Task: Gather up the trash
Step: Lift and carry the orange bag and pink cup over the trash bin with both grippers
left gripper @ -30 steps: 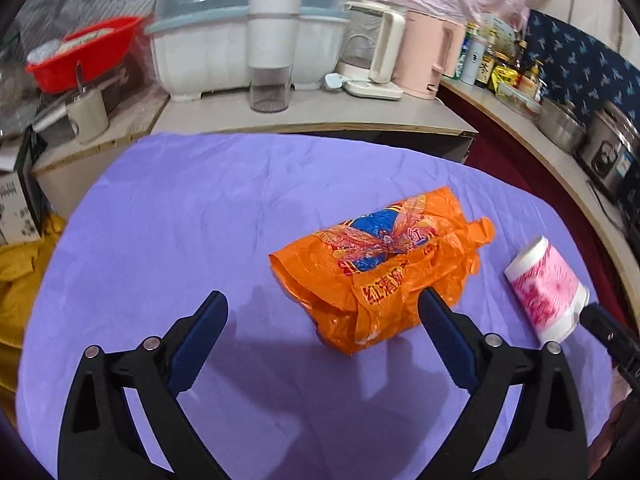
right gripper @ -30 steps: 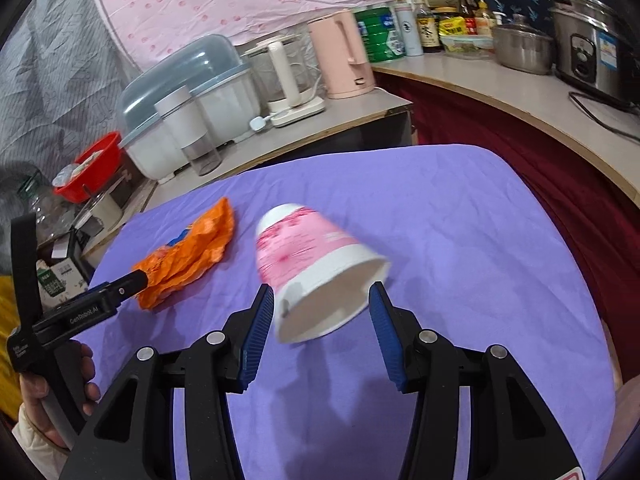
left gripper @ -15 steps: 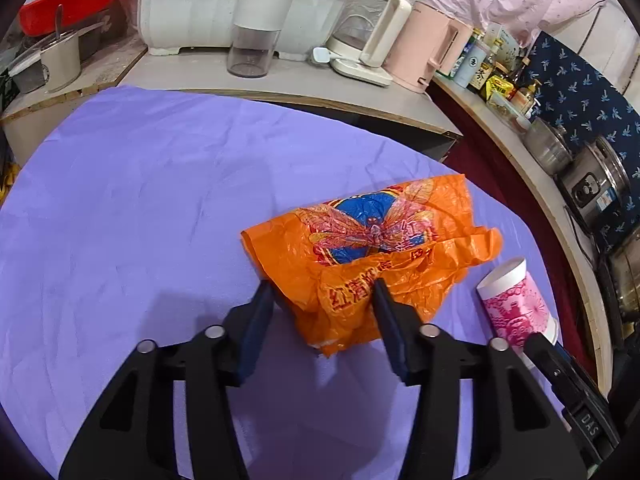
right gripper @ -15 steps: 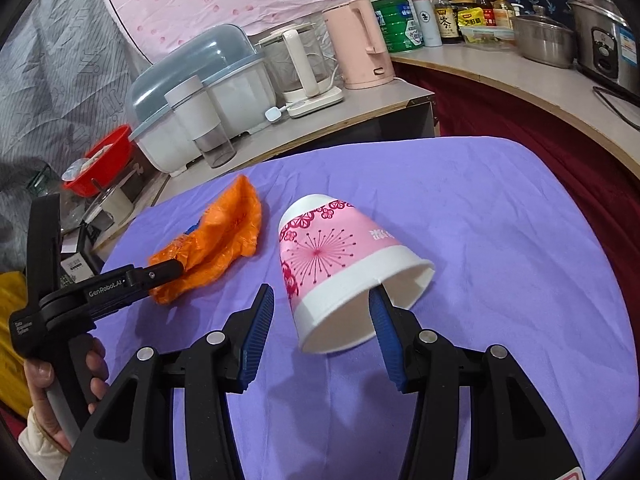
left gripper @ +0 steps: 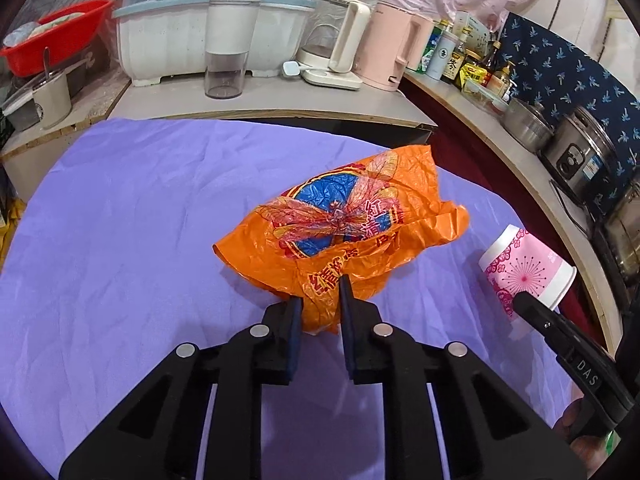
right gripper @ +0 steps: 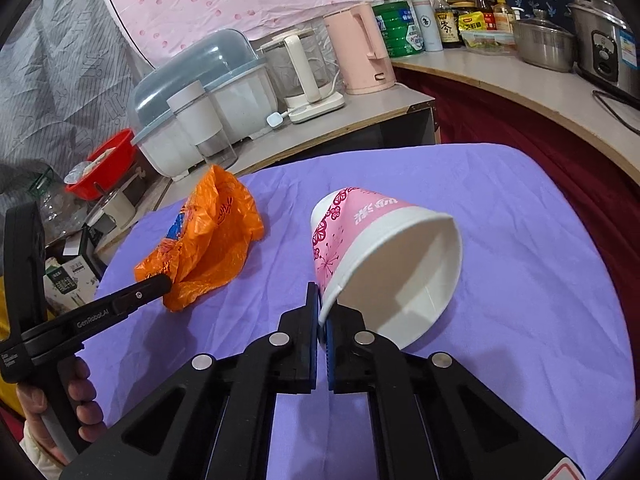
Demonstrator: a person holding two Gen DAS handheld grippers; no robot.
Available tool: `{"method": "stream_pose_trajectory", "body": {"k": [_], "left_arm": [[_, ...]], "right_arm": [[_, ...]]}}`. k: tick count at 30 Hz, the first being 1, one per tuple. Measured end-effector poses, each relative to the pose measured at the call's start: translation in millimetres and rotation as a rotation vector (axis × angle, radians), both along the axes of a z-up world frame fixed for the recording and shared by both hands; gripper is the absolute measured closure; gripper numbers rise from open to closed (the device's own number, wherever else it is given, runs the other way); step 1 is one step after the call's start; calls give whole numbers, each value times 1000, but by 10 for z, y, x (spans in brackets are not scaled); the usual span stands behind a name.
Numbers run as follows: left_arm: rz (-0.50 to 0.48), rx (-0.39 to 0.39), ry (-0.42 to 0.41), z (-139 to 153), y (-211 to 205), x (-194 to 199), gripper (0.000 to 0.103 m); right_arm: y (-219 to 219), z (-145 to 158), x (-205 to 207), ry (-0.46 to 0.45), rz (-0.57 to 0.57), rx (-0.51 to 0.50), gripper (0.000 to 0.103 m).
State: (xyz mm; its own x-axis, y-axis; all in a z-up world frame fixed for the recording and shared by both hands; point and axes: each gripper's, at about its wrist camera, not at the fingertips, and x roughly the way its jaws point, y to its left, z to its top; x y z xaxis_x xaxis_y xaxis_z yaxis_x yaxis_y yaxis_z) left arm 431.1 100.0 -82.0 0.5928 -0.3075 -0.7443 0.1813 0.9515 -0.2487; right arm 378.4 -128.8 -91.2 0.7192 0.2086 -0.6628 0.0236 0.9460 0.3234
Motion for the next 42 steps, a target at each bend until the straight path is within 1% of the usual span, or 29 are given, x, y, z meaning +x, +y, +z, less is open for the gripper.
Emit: {"method": "stream_pose_trajectory", "body": {"k": [7,13,19,25,33,37,42], "left_arm": [[-37,8,-40,279,-81,-376,87],[-87,10,-84,604,-235,-823,87],[-165,10,-138,945,-539,-1369,87],[-251,4,-180,1189,-919,-1906,87],[-360,-10,-203,1328,-1448,-2545,87],[-413,-9,-201,1326,-1698,-2778,87],[-478,0,-194,1291,-2012,-3067,87]], "right_arm": [[-149,258,-391,-32,-29,9,100],[-312,555,-890,-73,-59,15,100],[-595,822,-1451,-110,-118,23,100],[-941,1020,-2083,-140,-185,19,100],[-1321,1126,-2782,-154,-259,-1,100],[-1567,1093,-3103,-146,-312,2,100],[-1833,1022,-3399,-134,-374,9,100]]}}
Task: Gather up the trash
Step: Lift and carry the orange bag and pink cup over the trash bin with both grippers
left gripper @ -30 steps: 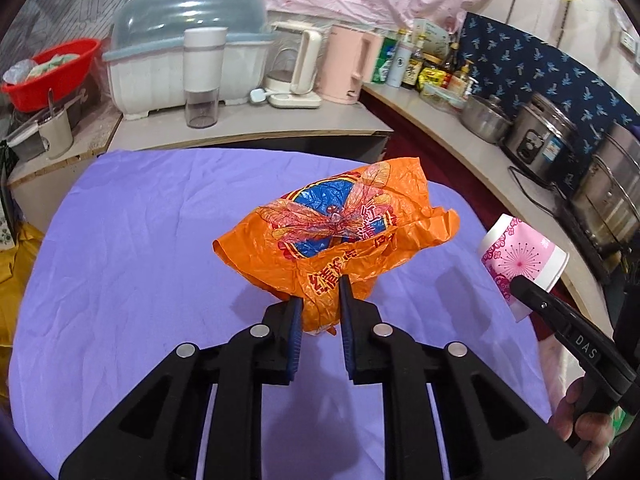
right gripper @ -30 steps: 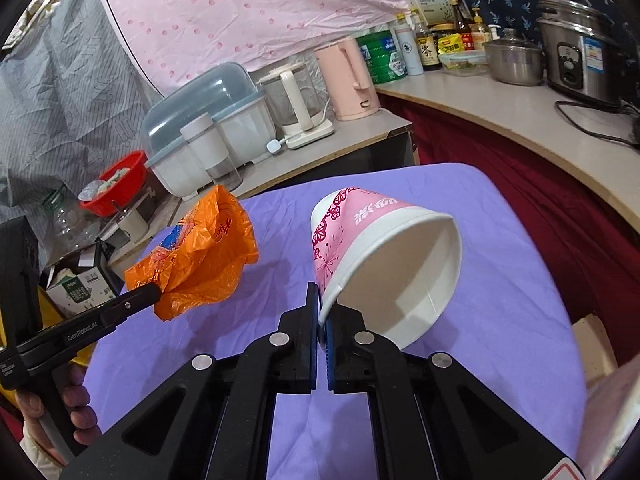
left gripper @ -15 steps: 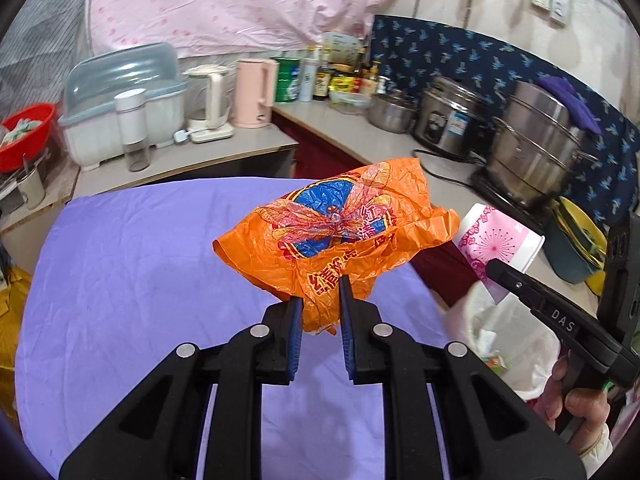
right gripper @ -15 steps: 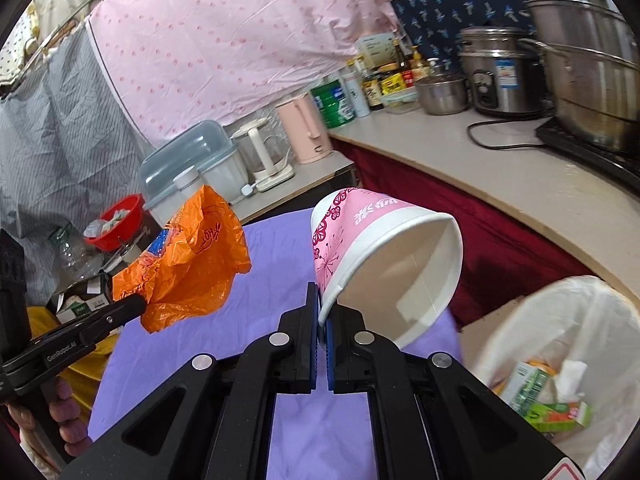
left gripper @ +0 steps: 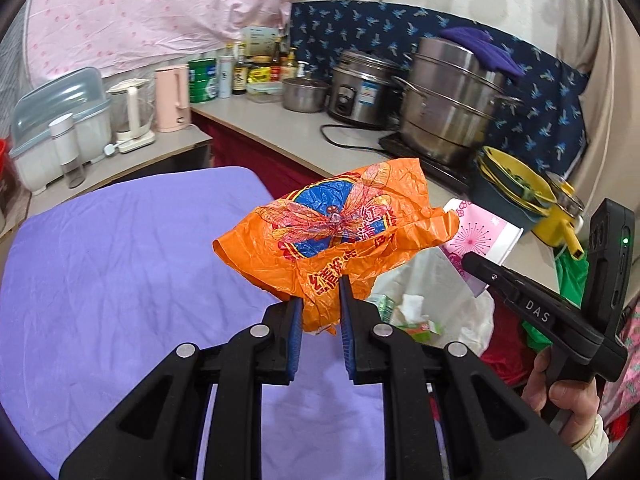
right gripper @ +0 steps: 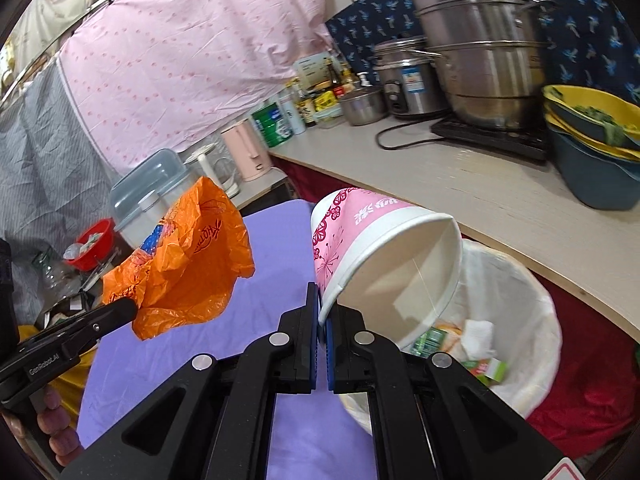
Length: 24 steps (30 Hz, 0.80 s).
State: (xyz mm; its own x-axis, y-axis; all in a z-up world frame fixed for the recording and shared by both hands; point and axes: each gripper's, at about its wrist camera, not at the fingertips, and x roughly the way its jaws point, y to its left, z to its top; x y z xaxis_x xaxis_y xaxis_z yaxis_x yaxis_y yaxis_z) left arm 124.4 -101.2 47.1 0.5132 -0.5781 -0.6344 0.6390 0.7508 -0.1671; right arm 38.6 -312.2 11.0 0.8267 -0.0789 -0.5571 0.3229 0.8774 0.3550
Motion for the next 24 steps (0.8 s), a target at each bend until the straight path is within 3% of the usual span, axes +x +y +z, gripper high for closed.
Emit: {"method": "stream_pose_trajectory", "body": {"k": [11,24], "left_arm": [[-89,36,21,-174,-612,-380,87],[-107,80,55,-420,-1009,-461,87]], "right_arm": [[-398,-226,-462,41,-90,19,100],[-565,-438,-515,71,-95,55,100]]}}
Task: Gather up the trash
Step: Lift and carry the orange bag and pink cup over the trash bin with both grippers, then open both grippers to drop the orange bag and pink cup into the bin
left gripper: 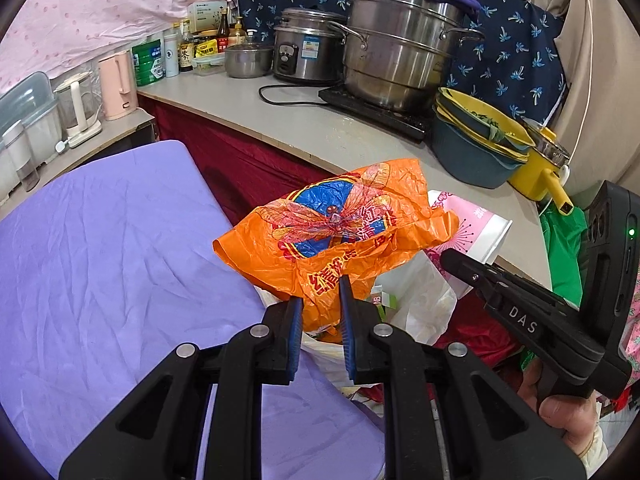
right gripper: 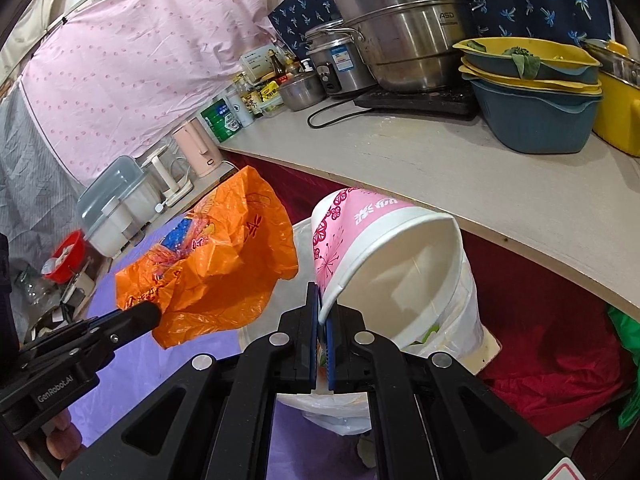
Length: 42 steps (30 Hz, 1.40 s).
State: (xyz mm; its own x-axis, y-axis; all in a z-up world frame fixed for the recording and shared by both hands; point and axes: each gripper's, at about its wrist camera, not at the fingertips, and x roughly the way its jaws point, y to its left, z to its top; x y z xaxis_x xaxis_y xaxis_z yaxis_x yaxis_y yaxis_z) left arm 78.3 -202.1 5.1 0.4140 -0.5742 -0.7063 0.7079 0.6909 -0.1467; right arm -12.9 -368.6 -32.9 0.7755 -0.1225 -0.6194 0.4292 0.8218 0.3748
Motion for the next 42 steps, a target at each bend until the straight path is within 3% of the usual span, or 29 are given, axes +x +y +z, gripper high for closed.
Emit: {"method": "stream_pose_trajectory", "body": {"k": [21,29,31,37,39,42], "left_arm": [[29,53,37,-240,-232,132,87],[33,67,25,-266,-313,131,86],[33,68,23,-261,-331,128,86],[31,65,11,-214,-372,117,85],[40,67,4,-195,-379,116,72],[55,59,-9,-156,-359,111,63]], "right_arm": [[-78,-151,167,45,5,16,99],[-85,-111,143,37,-7,1,91],[-88,-88,122,29,-12,-2,83],[-104,-3,71,7,-20,-14,76],[-106,32,46,0,-26,-20,68],[-102,69,19,-7,-30,-30,63]]}}
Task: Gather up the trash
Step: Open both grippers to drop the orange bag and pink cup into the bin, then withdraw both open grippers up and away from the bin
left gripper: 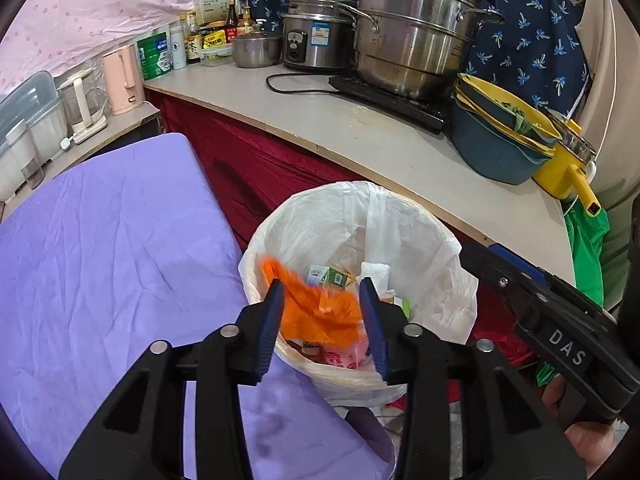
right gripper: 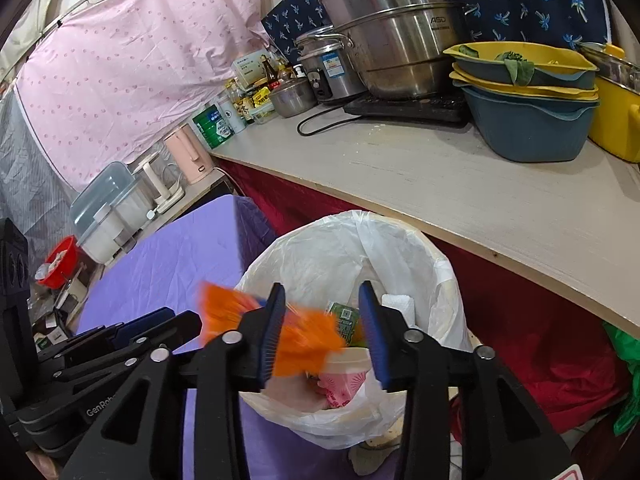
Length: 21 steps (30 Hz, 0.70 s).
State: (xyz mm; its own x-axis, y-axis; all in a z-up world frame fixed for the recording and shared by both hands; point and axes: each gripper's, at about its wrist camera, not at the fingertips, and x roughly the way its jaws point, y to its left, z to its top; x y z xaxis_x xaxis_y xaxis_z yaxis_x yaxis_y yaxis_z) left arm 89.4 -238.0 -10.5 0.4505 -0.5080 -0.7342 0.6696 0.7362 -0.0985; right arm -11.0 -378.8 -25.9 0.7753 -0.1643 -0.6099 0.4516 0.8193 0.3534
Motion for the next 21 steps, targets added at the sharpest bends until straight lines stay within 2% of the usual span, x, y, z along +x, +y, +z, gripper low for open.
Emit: {"method": "stream_pose_trajectory", "body": {"k": [3,6,9,19,21], "left_arm": [[11,-3,-13,36,37,-4,58],[17,-2,-24,60,70,-7,56],[31,-6,-37,93,120,-14,45],[47,0,-70,163,228,-79,44],[54,1,-75,171,245,-93,40]], "right_arm": [[9,36,-31,-3,-4,-15,56],[21,60,-47,-5,-6,-23,54],[29,77,-64,-8,-5,-28,51],[152,172,-106,-9,14,-74,44],[178,189,-117,-10,17,-78,43]]}}
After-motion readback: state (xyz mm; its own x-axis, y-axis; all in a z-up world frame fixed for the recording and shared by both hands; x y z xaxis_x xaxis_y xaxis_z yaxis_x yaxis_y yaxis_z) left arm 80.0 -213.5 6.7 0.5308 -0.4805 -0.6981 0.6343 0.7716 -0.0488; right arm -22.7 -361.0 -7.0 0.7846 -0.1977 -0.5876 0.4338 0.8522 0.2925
